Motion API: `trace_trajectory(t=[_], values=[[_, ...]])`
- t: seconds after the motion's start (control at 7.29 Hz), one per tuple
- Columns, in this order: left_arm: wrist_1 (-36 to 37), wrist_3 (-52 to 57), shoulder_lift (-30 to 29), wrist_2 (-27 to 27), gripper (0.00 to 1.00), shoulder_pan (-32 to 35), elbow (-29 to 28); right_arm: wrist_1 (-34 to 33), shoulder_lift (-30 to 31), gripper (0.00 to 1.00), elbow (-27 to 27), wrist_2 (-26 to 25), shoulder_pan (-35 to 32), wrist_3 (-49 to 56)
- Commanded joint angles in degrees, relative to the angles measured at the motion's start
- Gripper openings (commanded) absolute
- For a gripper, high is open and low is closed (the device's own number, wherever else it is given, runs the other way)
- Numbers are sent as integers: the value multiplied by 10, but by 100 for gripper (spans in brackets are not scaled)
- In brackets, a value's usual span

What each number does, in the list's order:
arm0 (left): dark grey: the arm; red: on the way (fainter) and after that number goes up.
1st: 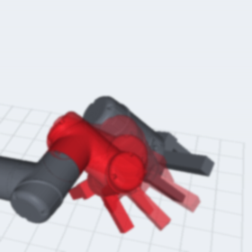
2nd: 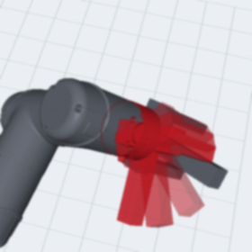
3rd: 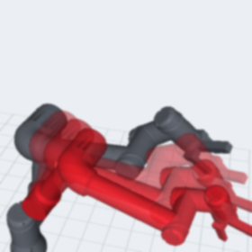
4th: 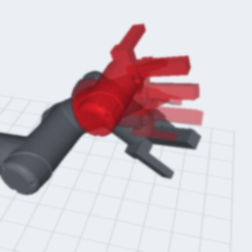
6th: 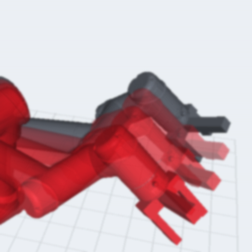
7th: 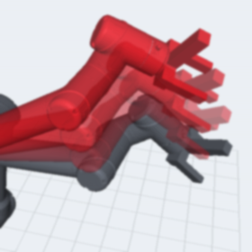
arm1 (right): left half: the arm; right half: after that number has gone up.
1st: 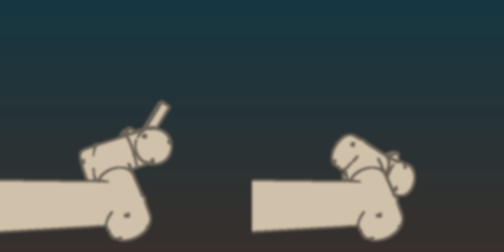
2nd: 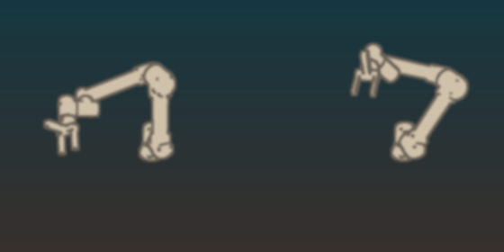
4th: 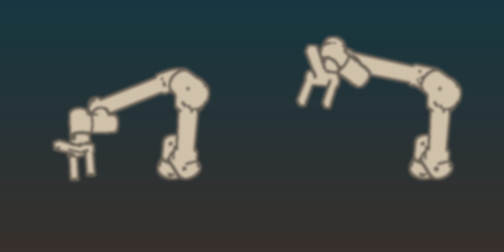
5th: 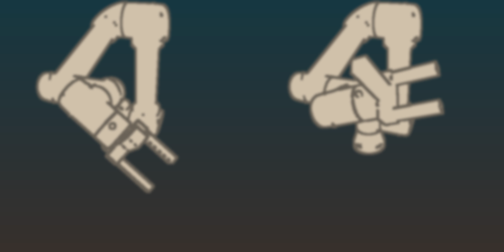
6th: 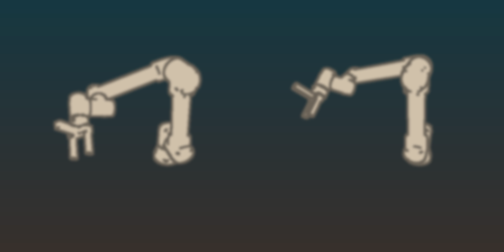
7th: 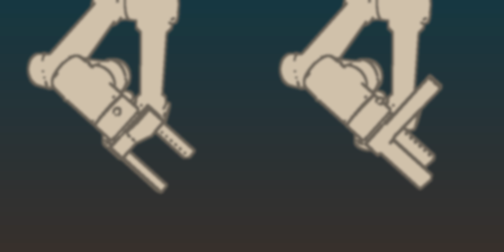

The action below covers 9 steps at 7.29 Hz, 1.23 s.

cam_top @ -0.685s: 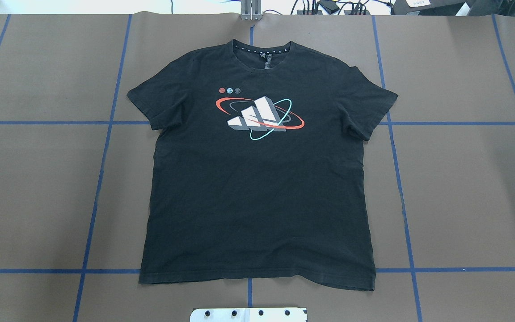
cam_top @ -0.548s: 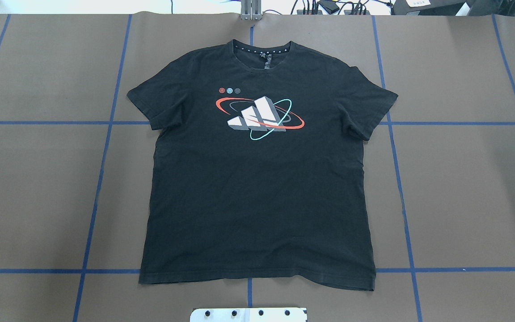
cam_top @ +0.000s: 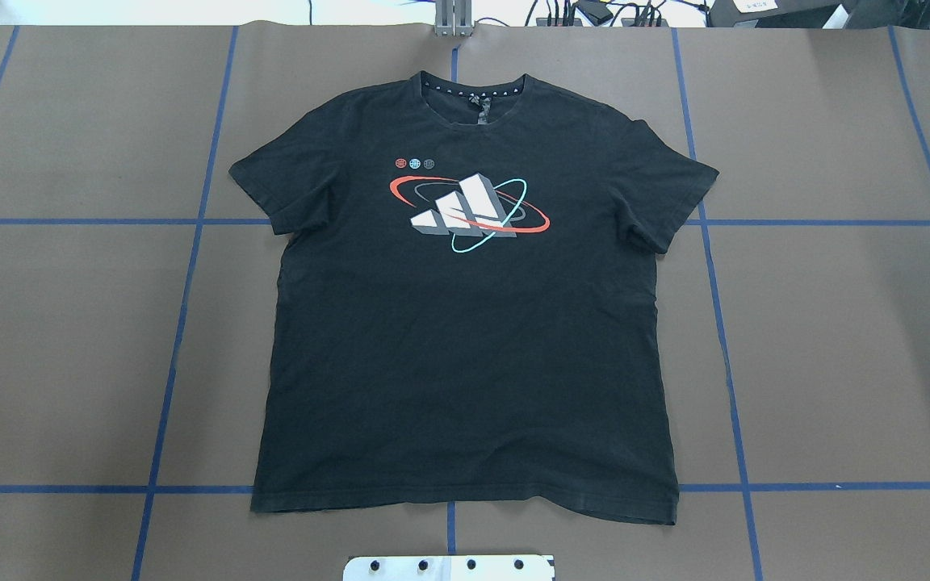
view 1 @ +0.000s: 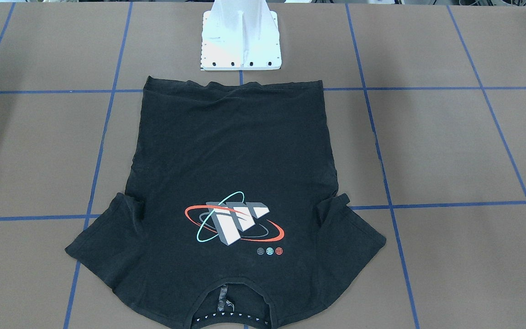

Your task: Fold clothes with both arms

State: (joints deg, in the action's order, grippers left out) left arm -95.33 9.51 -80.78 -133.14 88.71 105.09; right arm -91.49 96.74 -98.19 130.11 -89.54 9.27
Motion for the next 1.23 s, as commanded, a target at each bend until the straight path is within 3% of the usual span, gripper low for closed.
trace_trajectory(t=[0.0,0.27,0.55,0.82,0.96,1.1], values=[[-8,-2,-10,2,100,1,2,45,-9,100,-2,0,3,-3],[-80,-2,-22,2,100,0,-17,144,-33,100,16,-1,14,-12],[-192,-4,-46,2,100,1,-23,145,-51,100,17,0,15,-17],[-224,-5,-90,2,100,1,-22,145,-70,100,19,4,15,-22],[-228,-30,-100,1,100,1,-16,146,-88,100,23,30,16,-45],[-272,-110,-108,2,100,-2,-23,148,-102,100,19,42,33,-90]])
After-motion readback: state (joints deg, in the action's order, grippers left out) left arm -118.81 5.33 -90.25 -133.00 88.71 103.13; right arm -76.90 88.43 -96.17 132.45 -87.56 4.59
